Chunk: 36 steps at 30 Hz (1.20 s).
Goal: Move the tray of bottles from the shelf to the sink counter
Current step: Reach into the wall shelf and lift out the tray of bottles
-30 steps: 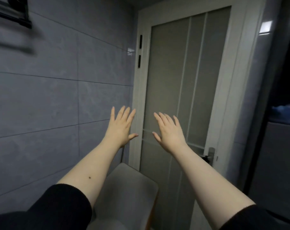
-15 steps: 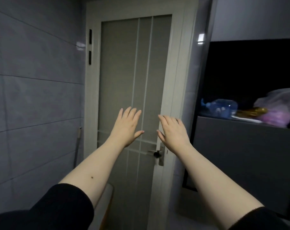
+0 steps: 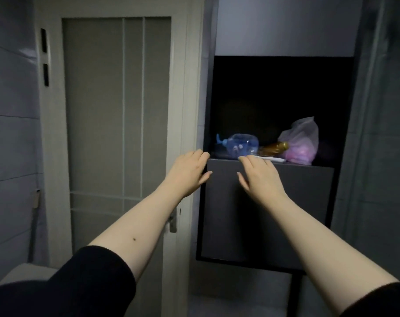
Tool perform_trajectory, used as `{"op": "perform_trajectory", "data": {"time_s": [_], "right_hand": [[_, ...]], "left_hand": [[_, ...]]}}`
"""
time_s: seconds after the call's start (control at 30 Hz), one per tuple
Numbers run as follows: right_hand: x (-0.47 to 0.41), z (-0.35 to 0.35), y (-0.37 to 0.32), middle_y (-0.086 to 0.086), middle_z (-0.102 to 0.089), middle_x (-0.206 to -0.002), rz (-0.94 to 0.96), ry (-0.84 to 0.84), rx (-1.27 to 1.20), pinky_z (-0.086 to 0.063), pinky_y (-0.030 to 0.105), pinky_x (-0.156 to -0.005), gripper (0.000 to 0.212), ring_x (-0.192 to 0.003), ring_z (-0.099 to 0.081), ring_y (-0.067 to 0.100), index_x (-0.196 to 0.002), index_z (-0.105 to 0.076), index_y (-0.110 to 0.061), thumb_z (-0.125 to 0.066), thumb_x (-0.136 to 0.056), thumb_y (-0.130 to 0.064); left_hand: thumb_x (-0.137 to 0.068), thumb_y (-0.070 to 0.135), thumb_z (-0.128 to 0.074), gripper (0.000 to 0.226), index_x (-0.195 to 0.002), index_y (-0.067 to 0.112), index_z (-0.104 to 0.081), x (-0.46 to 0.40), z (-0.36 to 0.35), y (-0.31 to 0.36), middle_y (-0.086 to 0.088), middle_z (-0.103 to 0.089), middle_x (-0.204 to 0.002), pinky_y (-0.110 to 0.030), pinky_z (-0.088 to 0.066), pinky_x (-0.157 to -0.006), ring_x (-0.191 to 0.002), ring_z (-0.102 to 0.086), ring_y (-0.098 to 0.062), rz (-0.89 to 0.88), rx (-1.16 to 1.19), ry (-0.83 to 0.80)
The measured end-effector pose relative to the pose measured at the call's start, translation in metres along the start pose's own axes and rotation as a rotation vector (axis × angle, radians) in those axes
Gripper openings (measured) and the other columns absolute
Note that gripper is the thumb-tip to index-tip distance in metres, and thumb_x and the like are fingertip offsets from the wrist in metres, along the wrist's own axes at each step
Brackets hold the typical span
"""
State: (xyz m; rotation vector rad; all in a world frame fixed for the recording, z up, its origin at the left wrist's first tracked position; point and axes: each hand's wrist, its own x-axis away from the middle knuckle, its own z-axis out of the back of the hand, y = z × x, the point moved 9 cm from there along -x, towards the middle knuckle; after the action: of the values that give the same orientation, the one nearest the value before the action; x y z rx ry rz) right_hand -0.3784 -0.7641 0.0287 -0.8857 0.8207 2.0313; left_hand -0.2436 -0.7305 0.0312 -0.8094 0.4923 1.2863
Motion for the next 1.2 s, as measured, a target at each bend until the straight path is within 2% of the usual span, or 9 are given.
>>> {"op": "perform_trajectory", "data": {"time_s": [0.13, 0.43, 0.57, 0.73, 0.83, 1.0, 1.2], "right_hand": [[0.002, -0.003, 0.039, 0.014, -0.065, -0.099, -0.039, -0.027, 0.062, -0.049, 0.041, -0.075, 0.035, -0.087, -0.061, 0.033, -0.109, -0.055, -0.006, -0.063, -0.079, -0.022], [-0.004, -0.009, 0.104, 0.015, -0.063, -0.088, -0.069, -0.022, 0.095, -0.048, 0.042, -0.067, 0.022, -0.080, -0.058, 0.035, -0.093, -0.056, -0.006, -0.065, -0.077, -0.019], [-0.010, -0.022, 0.130, 0.016, -0.060, -0.088, -0.127, -0.047, 0.052, -0.045, 0.043, -0.067, 0.019, -0.079, -0.057, 0.037, -0.087, -0.054, -0.006, -0.063, -0.078, -0.020], [-0.018, -0.038, 0.149, 0.013, -0.057, -0.117, -0.208, -0.078, -0.033, -0.044, 0.042, -0.082, 0.036, -0.100, -0.054, 0.034, -0.112, -0.052, -0.008, -0.056, -0.086, -0.033], [-0.020, -0.045, 0.153, 0.012, -0.052, -0.127, -0.241, -0.084, -0.101, -0.045, 0.043, -0.085, 0.044, -0.105, -0.053, 0.035, -0.122, -0.048, -0.010, -0.053, -0.088, -0.038], [-0.025, -0.055, 0.157, 0.011, -0.051, -0.125, -0.275, -0.073, -0.173, -0.047, 0.044, -0.084, 0.044, -0.105, -0.055, 0.034, -0.123, -0.045, -0.012, -0.053, -0.088, -0.038], [-0.029, -0.064, 0.160, 0.010, -0.052, -0.121, -0.320, -0.076, -0.209, -0.051, 0.043, -0.078, 0.039, -0.102, -0.056, 0.032, -0.116, -0.049, -0.012, -0.053, -0.088, -0.039]], "left_hand": [[-0.093, 0.037, -0.048, 0.042, -0.123, 0.008, -0.049, -0.029, -0.013, 0.028, -0.011, -0.056, -0.117, -0.036, -0.043, -0.078, -0.104, -0.054, -0.028, -0.023, 0.034, 0.014], [-0.092, 0.049, -0.044, 0.057, -0.137, 0.014, -0.039, -0.088, -0.052, 0.056, -0.009, -0.049, -0.131, -0.037, -0.043, -0.083, -0.114, -0.050, -0.028, 0.022, -0.041, -0.042], [-0.093, 0.053, -0.040, 0.059, -0.138, 0.015, -0.039, -0.110, -0.070, 0.056, -0.011, -0.044, -0.141, -0.039, -0.041, -0.094, -0.123, -0.045, -0.030, 0.086, -0.009, -0.099], [-0.091, 0.060, -0.038, 0.068, -0.143, 0.016, -0.032, -0.131, -0.090, 0.047, -0.016, -0.036, -0.147, -0.043, -0.038, -0.100, -0.129, -0.039, -0.035, 0.255, 0.104, -0.192], [-0.088, 0.063, -0.041, 0.073, -0.145, 0.018, -0.028, -0.136, -0.106, 0.040, -0.018, -0.029, -0.150, -0.046, -0.036, -0.102, -0.133, -0.035, -0.038, 0.382, 0.207, -0.271], [-0.083, 0.068, -0.044, 0.084, -0.146, 0.016, -0.024, -0.144, -0.130, 0.037, -0.022, -0.021, -0.153, -0.048, -0.038, -0.102, -0.132, -0.037, -0.041, 0.515, 0.345, -0.344], [-0.077, 0.072, -0.051, 0.103, -0.150, 0.012, -0.011, -0.144, -0.138, 0.032, -0.027, -0.001, -0.157, -0.047, -0.039, -0.102, -0.133, -0.037, -0.047, 0.624, 0.429, -0.309]]}}
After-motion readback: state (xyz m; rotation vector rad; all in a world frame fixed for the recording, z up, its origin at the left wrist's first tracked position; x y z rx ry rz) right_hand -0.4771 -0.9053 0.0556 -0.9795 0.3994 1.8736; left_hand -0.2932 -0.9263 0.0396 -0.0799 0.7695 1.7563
